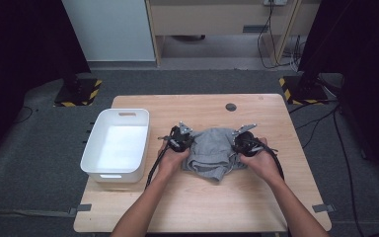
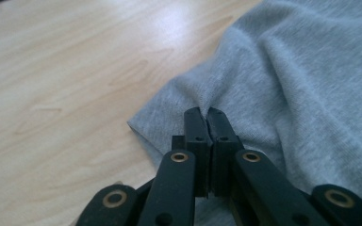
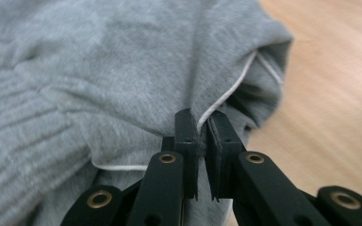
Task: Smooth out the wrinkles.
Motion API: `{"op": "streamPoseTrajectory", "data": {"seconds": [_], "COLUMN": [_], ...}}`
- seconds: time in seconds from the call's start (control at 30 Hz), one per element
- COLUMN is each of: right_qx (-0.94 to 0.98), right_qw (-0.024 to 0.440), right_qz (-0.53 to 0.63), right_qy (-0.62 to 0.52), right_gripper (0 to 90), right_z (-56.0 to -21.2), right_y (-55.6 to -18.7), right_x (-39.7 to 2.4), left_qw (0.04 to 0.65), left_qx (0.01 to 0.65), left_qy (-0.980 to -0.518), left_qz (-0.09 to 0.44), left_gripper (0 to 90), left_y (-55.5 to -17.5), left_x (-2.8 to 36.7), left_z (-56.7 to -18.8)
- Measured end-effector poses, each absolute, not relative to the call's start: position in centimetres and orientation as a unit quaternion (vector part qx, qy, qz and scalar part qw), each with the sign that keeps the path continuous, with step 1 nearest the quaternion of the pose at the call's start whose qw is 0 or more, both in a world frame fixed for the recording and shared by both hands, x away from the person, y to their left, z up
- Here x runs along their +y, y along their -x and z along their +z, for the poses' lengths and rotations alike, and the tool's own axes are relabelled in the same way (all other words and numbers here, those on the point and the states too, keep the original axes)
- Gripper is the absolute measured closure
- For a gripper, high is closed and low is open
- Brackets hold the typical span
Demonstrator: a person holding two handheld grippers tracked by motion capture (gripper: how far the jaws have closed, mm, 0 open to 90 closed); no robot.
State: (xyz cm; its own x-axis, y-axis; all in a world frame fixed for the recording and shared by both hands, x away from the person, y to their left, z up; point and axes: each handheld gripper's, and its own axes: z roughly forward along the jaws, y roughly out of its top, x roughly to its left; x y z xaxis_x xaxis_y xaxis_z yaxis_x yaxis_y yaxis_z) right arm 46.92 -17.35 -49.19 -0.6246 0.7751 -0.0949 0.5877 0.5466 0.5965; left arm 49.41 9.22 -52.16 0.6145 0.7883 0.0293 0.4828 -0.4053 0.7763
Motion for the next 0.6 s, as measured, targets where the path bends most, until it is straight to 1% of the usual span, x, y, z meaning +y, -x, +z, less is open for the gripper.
{"op": "streamPoseTrajectory", "data": {"seconds": [0.13,0.27,0.5,0.6], "right_qx": [0.855,0.854,0.853,0.851], "right_qw": [0.193,0.191,0.183,0.177], "right_qz": [0.262,0.262,0.275,0.281], "right_qy": [-0.403,-0.407,-0.404,-0.406], "right_gripper": [84.5,84.5,84.9,84.9], "right_z": [-48.7,-48.3,-48.2,-48.2], "right_y": [-48.2,-49.2,-47.9,-47.5], "right_x": [-17.6,-17.8,-19.0,-19.4], "left_qw": [0.386,0.383,0.37,0.367], "left_qx": [0.395,0.395,0.409,0.409], "left_qy": [-0.809,-0.808,-0.808,-0.809], "left_qz": [0.203,0.211,0.208,0.209], "left_gripper": [88.9,89.0,89.0,89.1], "left_y": [-50.1,-50.6,-51.4,-51.6], "left_x": [9.4,9.7,10.8,10.7], "left_z": [-51.7,-51.2,-51.2,-51.3]}}
